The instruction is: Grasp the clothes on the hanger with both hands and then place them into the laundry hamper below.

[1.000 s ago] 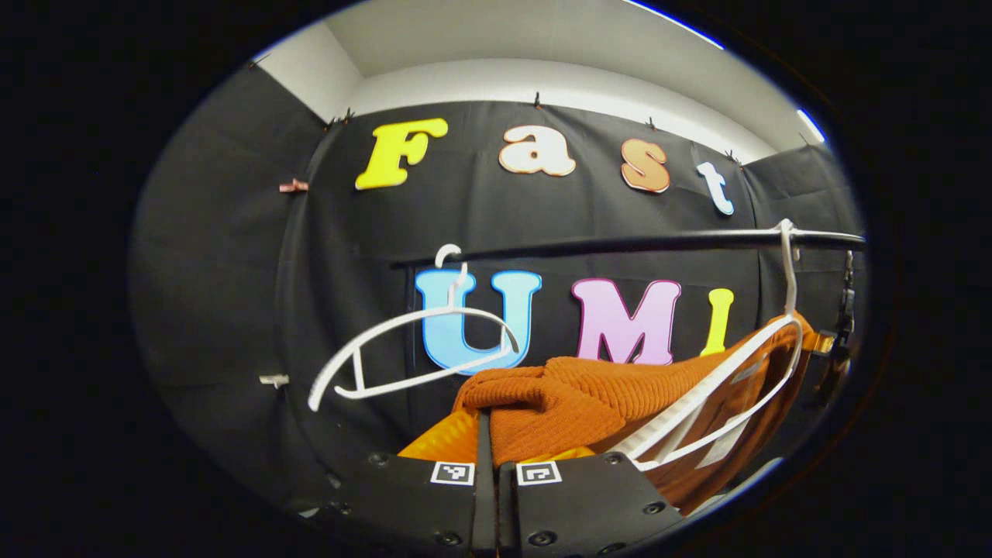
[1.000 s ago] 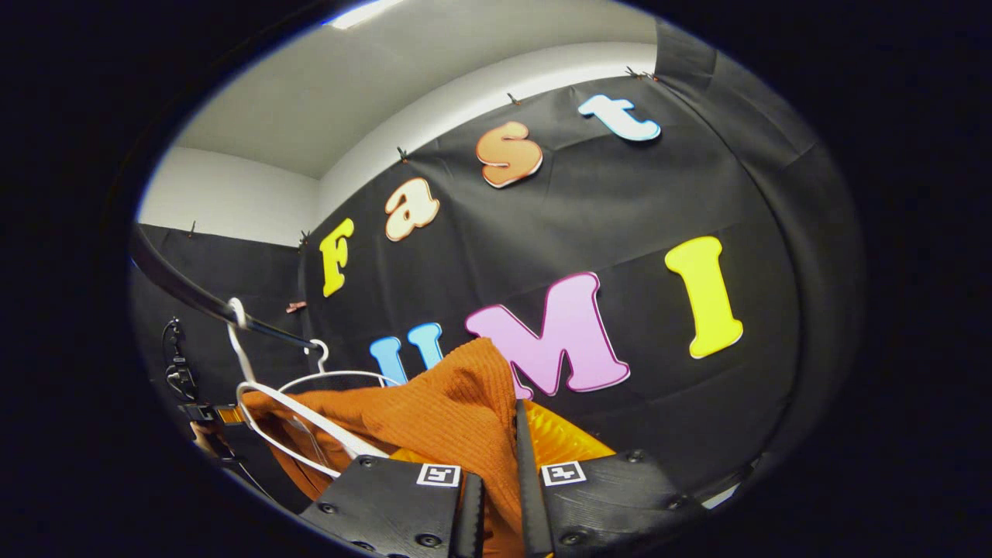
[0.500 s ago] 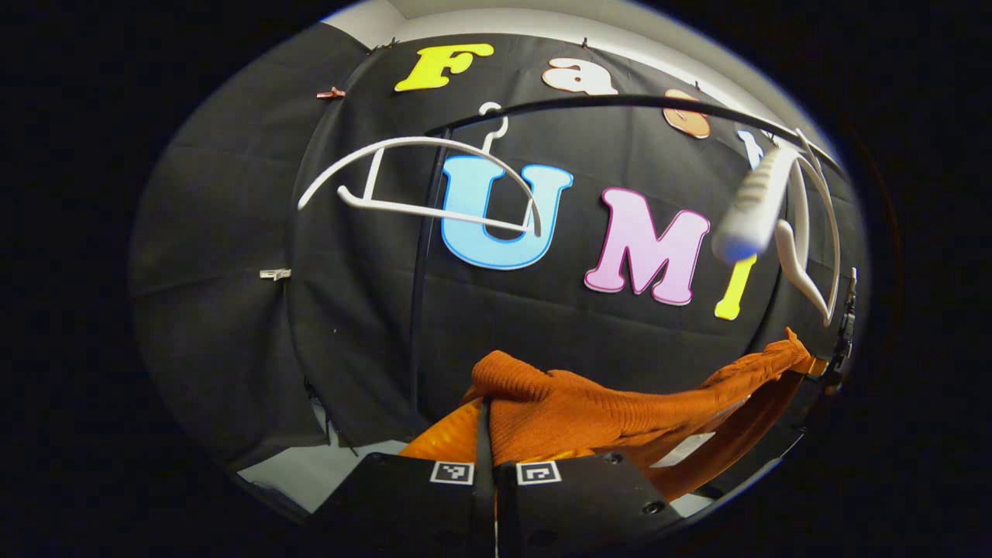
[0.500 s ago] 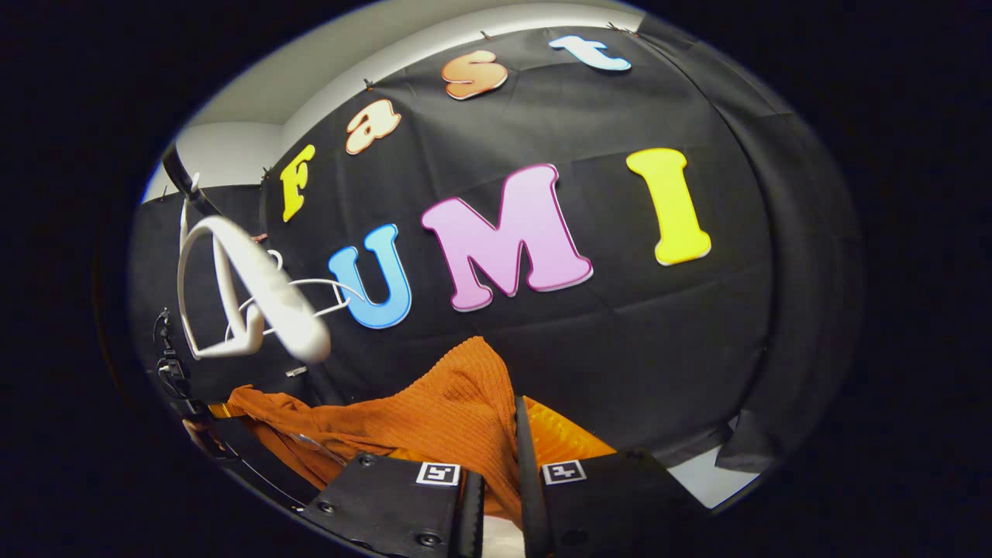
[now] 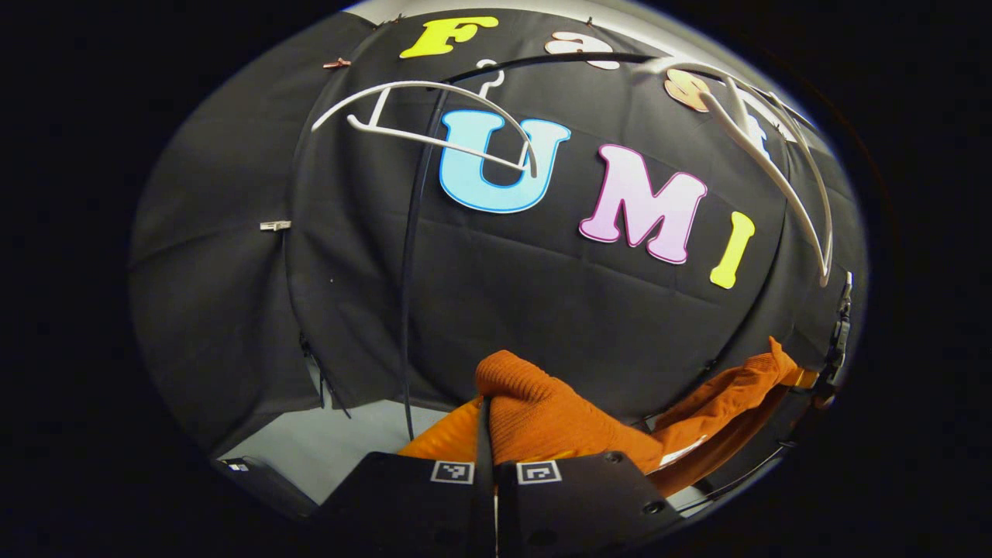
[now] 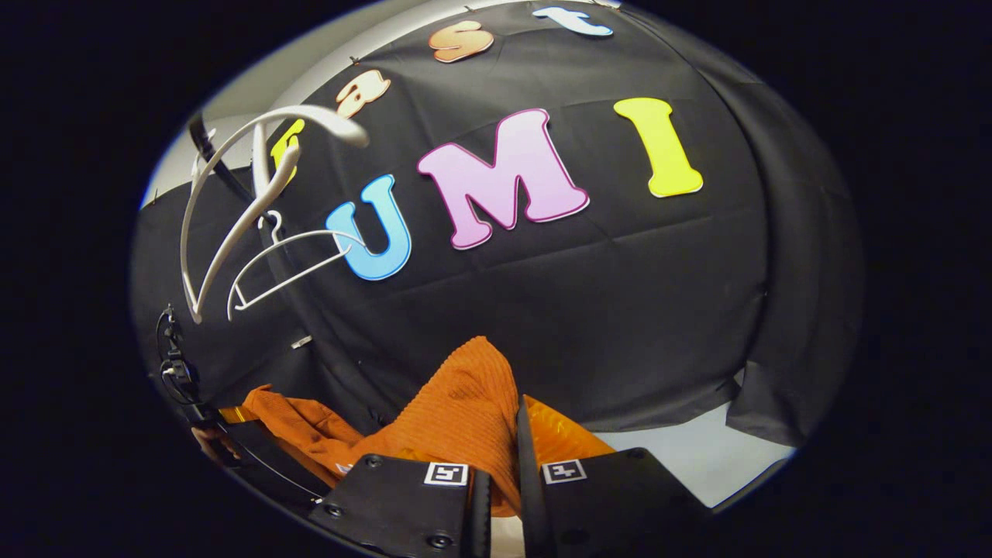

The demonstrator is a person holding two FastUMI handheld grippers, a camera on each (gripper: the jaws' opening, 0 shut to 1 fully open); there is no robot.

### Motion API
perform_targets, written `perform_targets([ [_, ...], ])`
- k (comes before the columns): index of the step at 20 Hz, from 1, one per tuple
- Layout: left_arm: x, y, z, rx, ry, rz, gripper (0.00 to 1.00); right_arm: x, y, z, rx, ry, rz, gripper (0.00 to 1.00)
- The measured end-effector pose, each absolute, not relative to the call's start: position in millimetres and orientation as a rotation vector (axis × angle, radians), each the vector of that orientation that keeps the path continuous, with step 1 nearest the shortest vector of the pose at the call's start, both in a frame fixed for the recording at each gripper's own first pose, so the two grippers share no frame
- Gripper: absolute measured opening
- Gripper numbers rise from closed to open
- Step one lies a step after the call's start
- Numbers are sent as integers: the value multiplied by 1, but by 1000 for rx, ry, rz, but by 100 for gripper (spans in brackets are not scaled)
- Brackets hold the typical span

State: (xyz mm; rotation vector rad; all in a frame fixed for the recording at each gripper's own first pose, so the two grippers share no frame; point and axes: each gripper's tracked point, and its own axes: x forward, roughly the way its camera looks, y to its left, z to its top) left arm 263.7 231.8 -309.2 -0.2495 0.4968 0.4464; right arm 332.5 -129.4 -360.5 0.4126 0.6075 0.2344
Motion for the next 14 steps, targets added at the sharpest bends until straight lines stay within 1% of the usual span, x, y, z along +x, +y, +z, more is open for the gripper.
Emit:
perform_targets([
  [7, 263, 178, -332, -311, 546, 385, 6, 293, -57, -369, 382, 700, 389, 19],
  [11, 267, 143, -343, -311, 580, 329, 6, 279, -30, -379, 307, 746, 425, 19],
  [14, 274, 130, -355, -325, 613, 307, 6, 267, -13, -389, 247, 801, 453, 19],
])
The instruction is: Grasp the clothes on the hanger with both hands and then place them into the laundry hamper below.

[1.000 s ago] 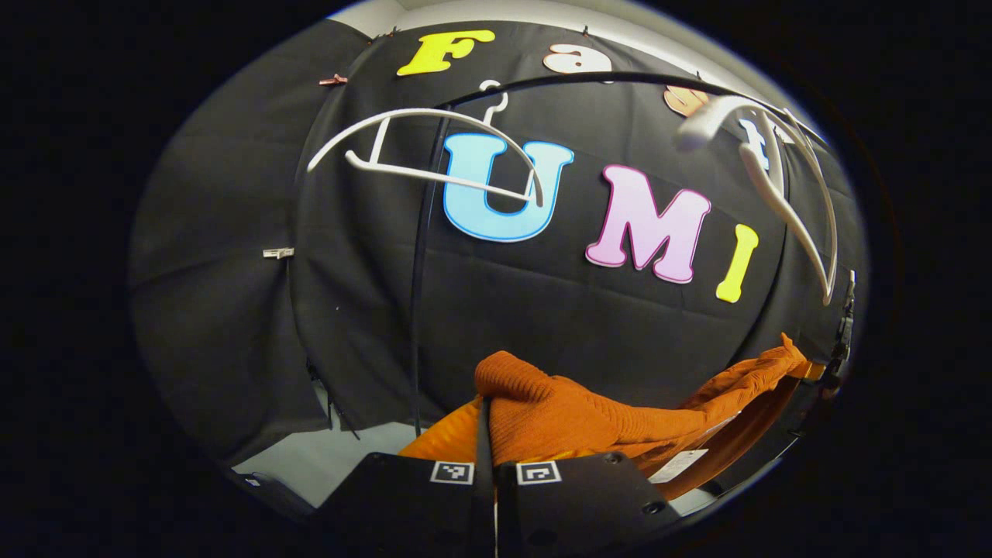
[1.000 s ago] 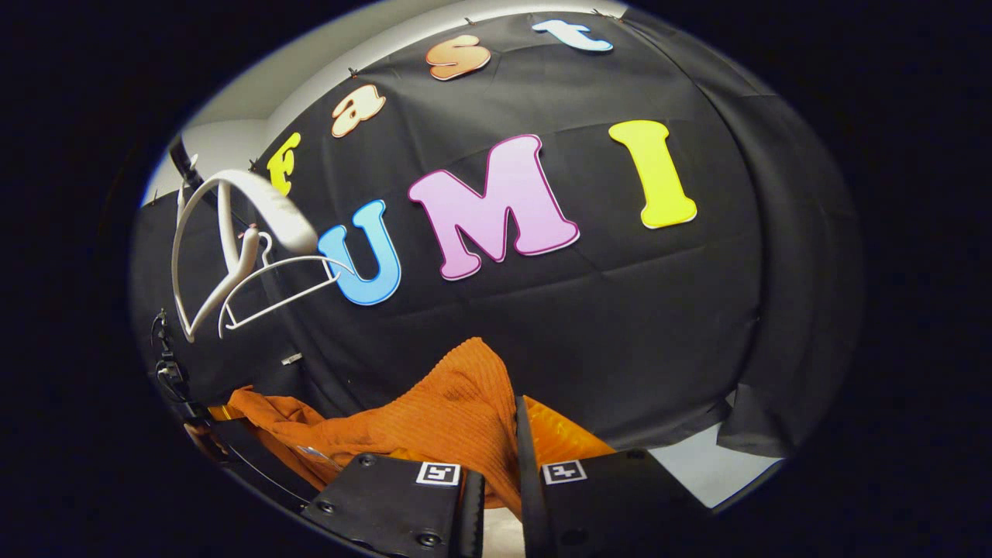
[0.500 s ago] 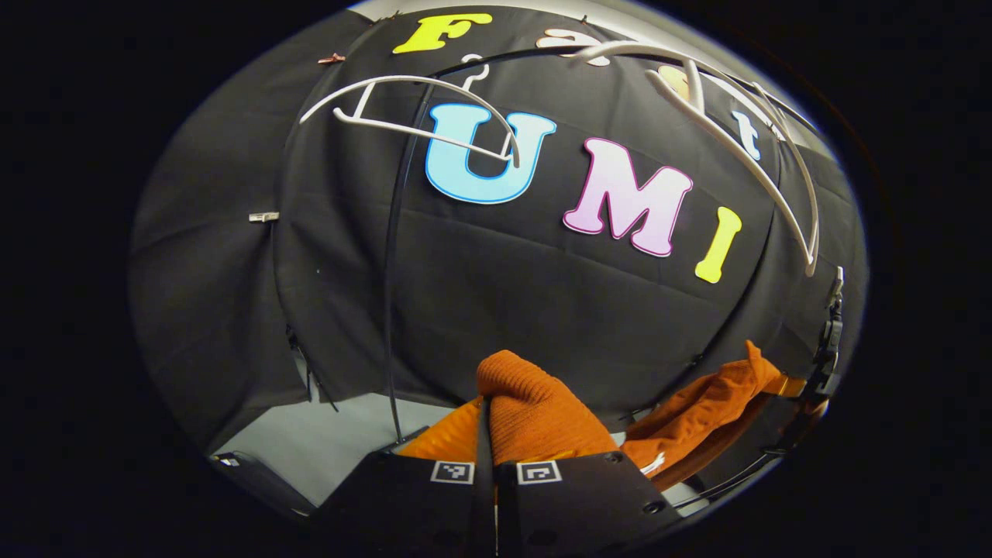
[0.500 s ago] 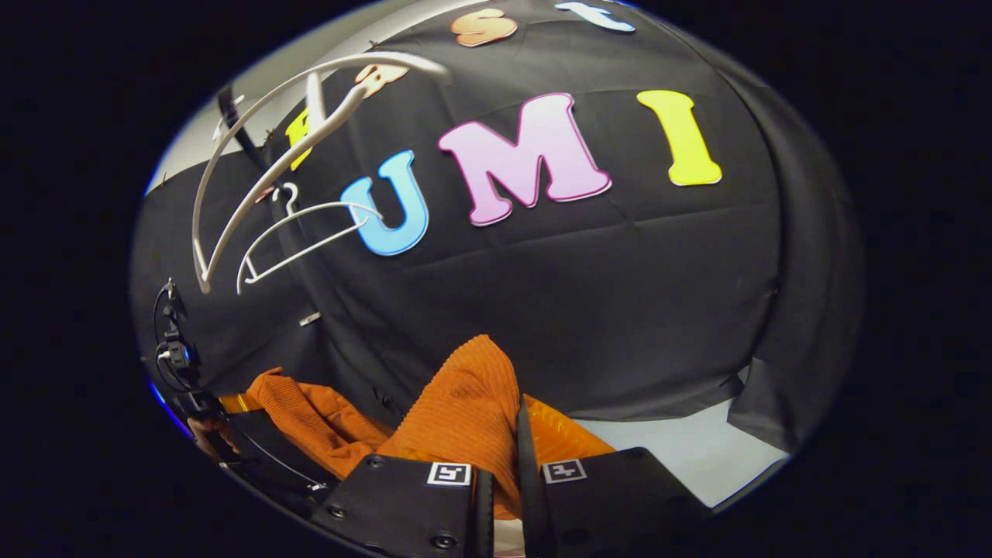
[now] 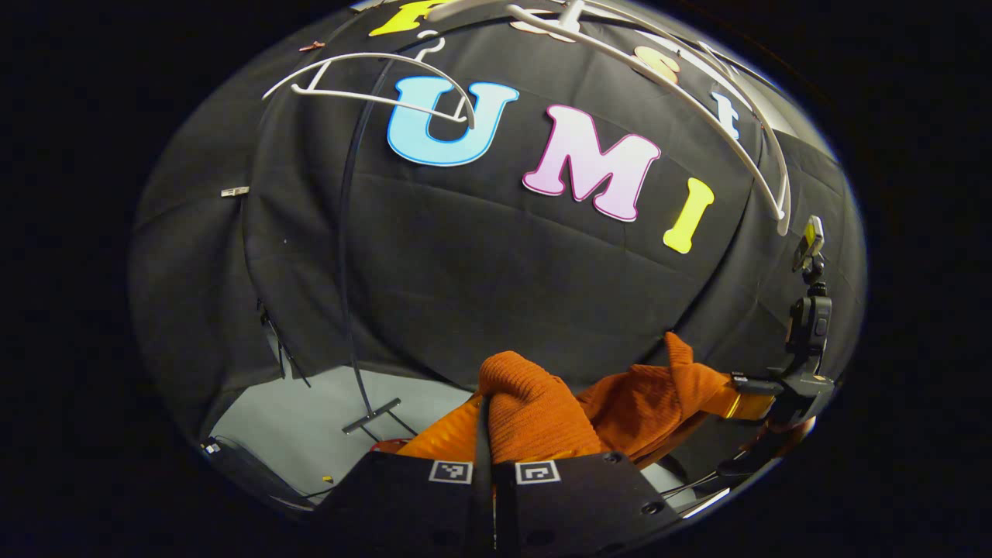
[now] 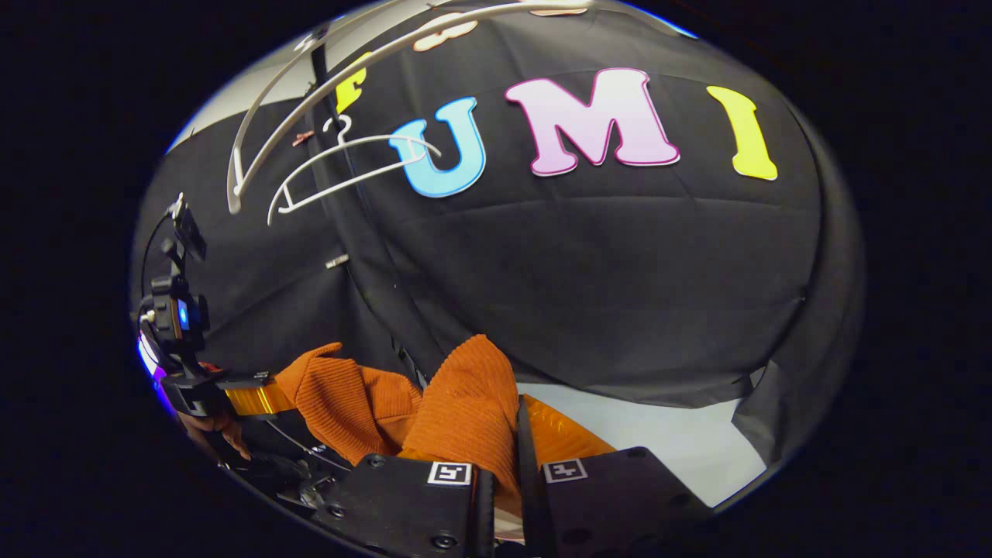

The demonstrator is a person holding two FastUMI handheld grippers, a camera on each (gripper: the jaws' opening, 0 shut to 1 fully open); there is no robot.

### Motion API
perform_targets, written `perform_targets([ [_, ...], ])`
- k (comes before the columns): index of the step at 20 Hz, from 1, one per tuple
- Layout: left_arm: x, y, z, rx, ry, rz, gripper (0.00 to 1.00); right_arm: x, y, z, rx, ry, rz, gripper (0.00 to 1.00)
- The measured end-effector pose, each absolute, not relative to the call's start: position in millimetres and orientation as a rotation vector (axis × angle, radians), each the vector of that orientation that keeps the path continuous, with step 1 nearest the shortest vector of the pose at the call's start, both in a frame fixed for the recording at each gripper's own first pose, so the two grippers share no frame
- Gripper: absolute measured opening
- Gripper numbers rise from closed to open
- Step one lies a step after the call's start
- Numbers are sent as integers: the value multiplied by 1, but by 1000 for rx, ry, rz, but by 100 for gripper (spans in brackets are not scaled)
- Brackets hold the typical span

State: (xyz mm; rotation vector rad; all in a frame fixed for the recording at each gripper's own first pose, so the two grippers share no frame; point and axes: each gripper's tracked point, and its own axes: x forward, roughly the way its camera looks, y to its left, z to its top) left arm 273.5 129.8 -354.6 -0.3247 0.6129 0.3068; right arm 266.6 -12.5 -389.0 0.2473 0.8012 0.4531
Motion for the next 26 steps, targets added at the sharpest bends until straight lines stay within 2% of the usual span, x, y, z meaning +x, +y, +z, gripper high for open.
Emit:
perform_targets([
  [5, 279, 103, -386, -314, 710, 268, 6, 248, 1, -412, 221, 894, 451, 19],
  [8, 277, 102, -404, -309, 784, 300, 7, 240, -2, -423, 181, 943, 424, 19],
  [11, 278, 95, -419, -303, 831, 301, 13, 233, -7, -435, 160, 999, 392, 19],
  [12, 276, 93, -423, -300, 850, 294, 10, 226, -10, -440, 154, 1030, 378, 19],
  [13, 273, 95, -429, -286, 875, 300, 32, 225, -12, -443, 151, 1042, 368, 19],
  [15, 267, 98, -442, -265, 911, 312, 77, 226, -14, -442, 148, 1044, 362, 34],
  [16, 261, 100, -433, -269, 913, 318, 99, 227, -15, -440, 147, 1040, 361, 49],
  [17, 264, 100, -435, -278, 903, 316, 92, 230, -15, -437, 151, 1032, 364, 65],
  [18, 267, 101, -429, -285, 886, 315, 96, 232, -15, -435, 152, 1024, 363, 78],
  [20, 270, 108, -424, -289, 863, 324, 96, 237, -15, -429, 141, 999, 361, 87],
  [21, 270, 110, -422, -290, 856, 327, 95, 239, -14, -427, 141, 994, 365, 97],
  [26, 263, 116, -414, -294, 835, 335, 95, 234, -6, -424, 141, 994, 378, 99],
])
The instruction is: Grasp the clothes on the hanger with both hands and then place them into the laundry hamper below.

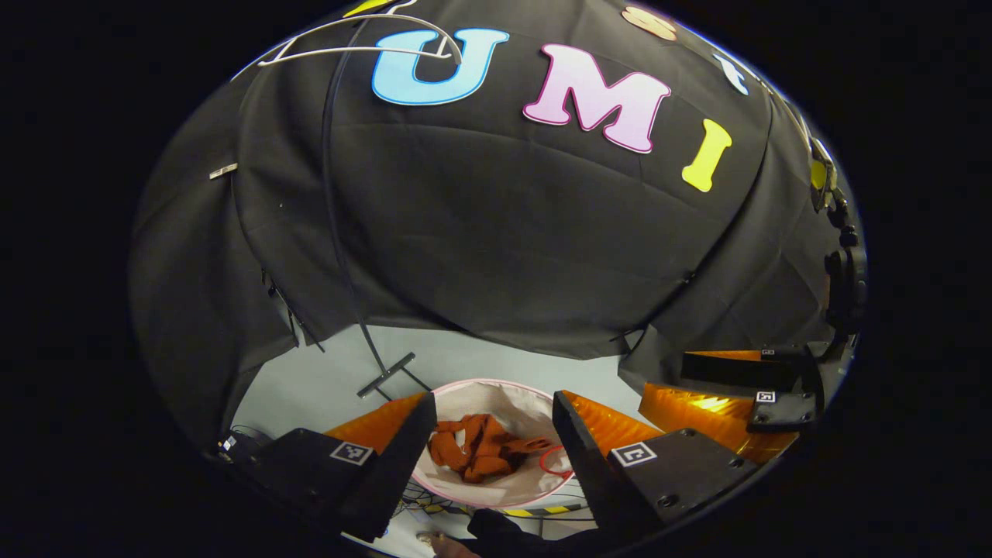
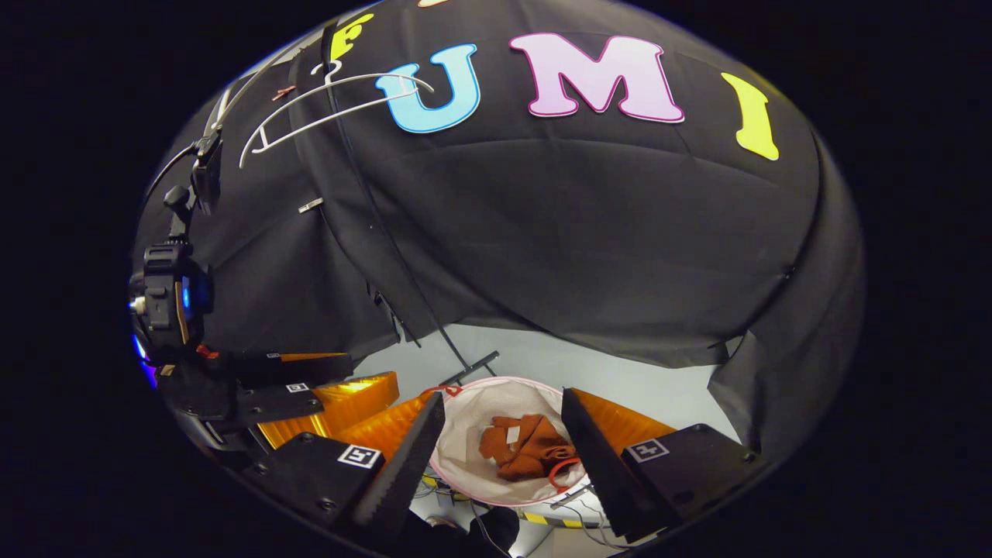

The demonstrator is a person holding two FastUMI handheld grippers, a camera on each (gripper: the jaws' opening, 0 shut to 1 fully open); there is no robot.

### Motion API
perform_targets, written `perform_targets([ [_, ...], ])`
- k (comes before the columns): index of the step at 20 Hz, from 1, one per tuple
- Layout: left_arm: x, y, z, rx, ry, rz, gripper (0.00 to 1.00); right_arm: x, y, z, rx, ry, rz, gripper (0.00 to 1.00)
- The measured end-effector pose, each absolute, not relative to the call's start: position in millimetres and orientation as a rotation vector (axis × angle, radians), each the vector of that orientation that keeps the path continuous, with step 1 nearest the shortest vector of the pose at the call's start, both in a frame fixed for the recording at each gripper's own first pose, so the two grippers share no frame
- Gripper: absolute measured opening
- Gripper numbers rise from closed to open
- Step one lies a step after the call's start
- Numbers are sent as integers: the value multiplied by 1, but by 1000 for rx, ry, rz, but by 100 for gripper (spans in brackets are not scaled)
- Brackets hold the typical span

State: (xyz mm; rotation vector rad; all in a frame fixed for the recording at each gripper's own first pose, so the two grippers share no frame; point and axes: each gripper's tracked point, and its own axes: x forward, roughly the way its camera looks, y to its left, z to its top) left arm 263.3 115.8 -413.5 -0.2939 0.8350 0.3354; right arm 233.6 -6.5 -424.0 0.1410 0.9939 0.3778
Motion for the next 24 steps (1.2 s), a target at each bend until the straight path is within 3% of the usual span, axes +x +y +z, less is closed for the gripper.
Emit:
perform_targets([
  [16, 194, 104, -364, -292, 747, 281, 95, 173, 24, -362, 110, 887, 380, 98],
  [24, 142, 97, -277, -241, 573, 239, 95, 129, 37, -284, 118, 745, 355, 99],
])
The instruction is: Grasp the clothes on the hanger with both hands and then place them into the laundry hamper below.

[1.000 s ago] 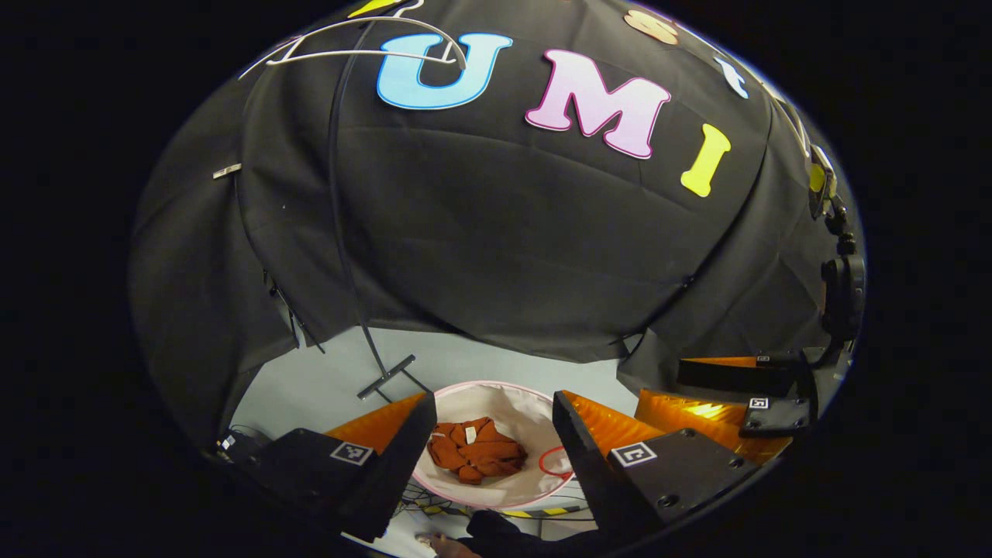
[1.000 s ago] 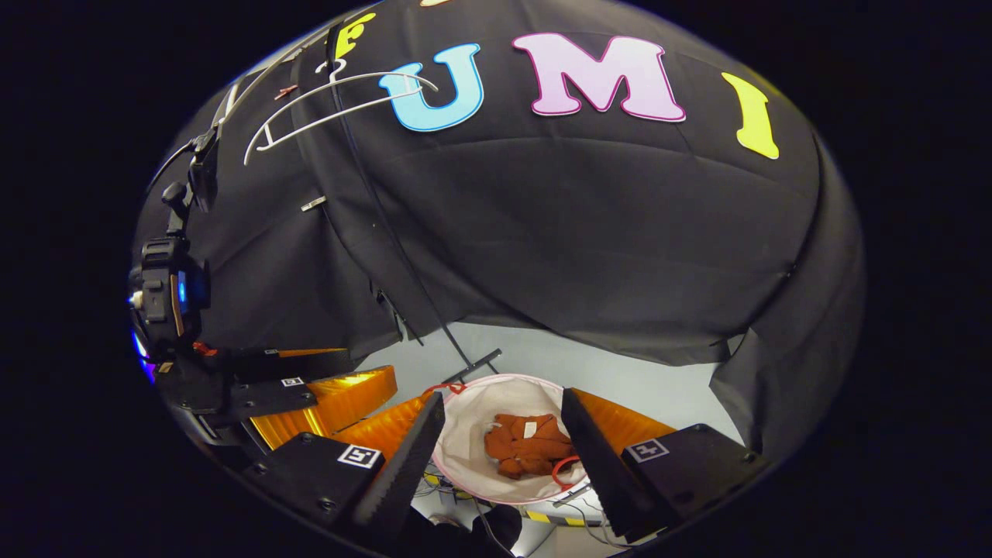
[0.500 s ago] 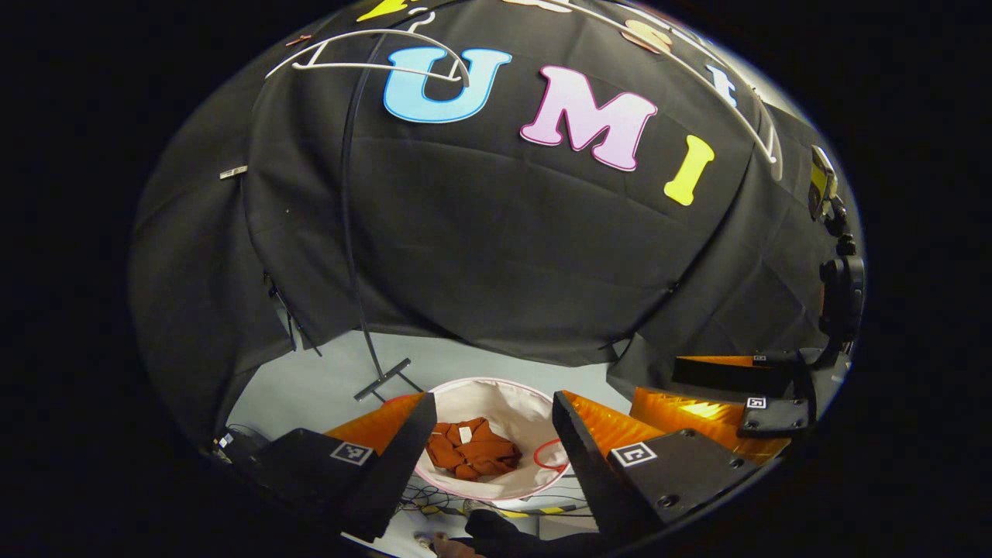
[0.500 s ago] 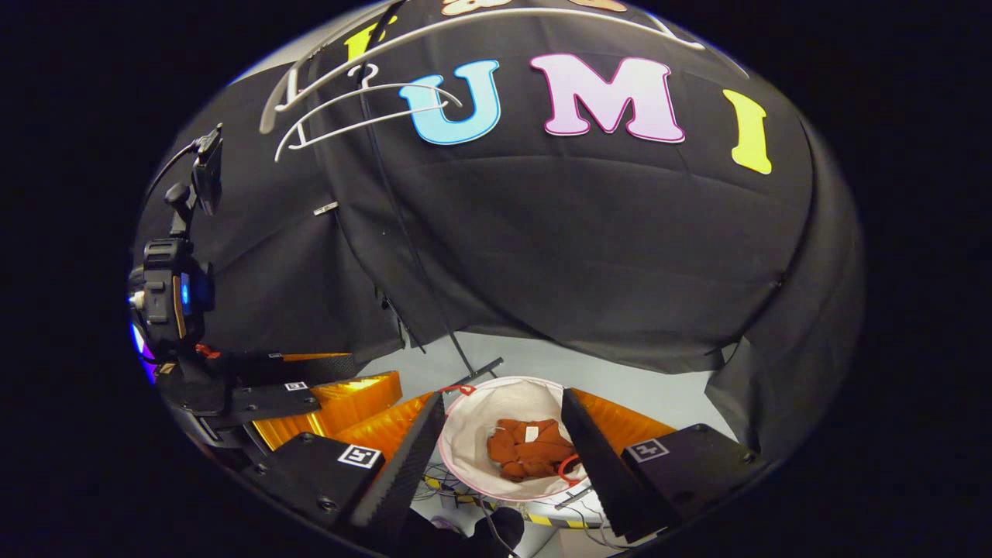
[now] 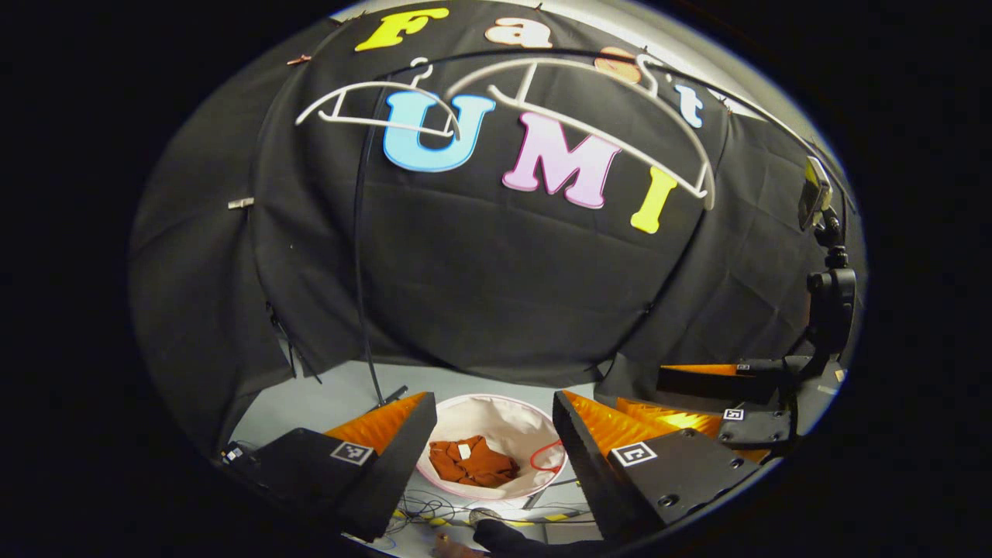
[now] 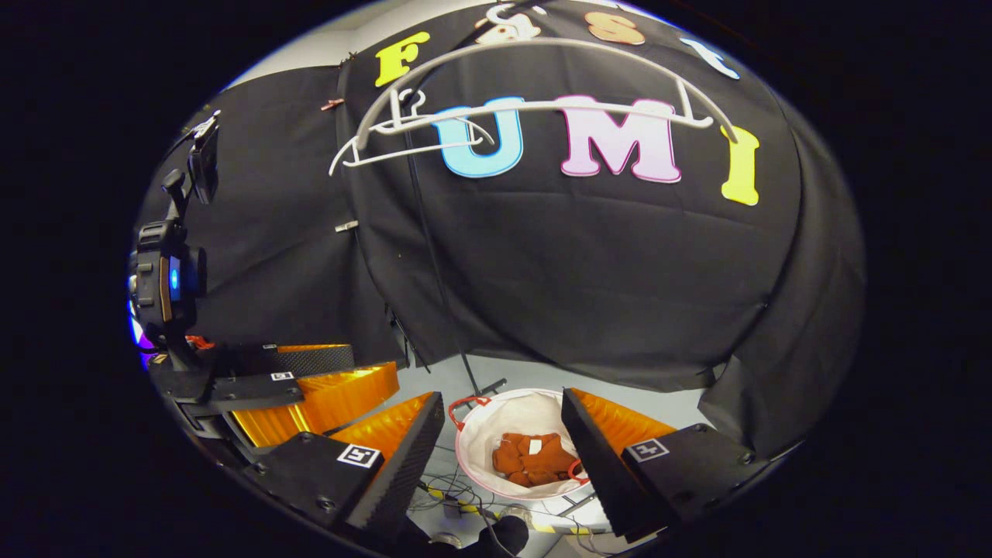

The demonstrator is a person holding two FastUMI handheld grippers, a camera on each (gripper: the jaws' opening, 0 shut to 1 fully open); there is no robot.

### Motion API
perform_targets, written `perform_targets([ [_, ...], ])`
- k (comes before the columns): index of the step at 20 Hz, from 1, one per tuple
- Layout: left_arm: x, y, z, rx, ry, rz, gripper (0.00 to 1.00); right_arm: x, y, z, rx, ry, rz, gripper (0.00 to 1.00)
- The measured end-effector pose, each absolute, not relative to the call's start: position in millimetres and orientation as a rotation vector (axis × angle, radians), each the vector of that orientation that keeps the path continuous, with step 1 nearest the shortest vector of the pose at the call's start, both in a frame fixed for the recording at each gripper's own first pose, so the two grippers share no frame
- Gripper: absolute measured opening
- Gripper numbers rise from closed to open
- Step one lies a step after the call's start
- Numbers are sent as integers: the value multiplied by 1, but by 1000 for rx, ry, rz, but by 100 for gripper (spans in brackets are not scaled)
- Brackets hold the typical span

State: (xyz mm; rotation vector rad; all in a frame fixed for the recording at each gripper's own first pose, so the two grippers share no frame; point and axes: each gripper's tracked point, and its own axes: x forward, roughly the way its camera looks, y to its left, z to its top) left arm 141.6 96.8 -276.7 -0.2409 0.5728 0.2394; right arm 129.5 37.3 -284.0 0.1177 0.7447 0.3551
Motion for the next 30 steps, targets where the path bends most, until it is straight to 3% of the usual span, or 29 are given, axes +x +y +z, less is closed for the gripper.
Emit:
perform_targets([
  [14, 4, 47, -93, -154, 207, 132, 92, 27, 34, -89, 126, 283, 257, 98],
  [16, -12, 38, -75, -129, 177, 121, 95, 13, 39, -67, 104, 222, 265, 98],
  [19, -29, 27, -56, -89, 136, 119, 92, 1, 46, -48, 55, 166, 282, 95],
  [21, -35, 21, -45, -79, 111, 117, 92, -3, 53, -36, 50, 139, 307, 100],
  [29, -27, 2, -19, -71, 58, 153, 95, -8, 41, -17, 80, 119, 347, 96],
  [30, -27, 0, -19, -75, 59, 162, 95, -6, 36, -16, 81, 119, 346, 99],
])
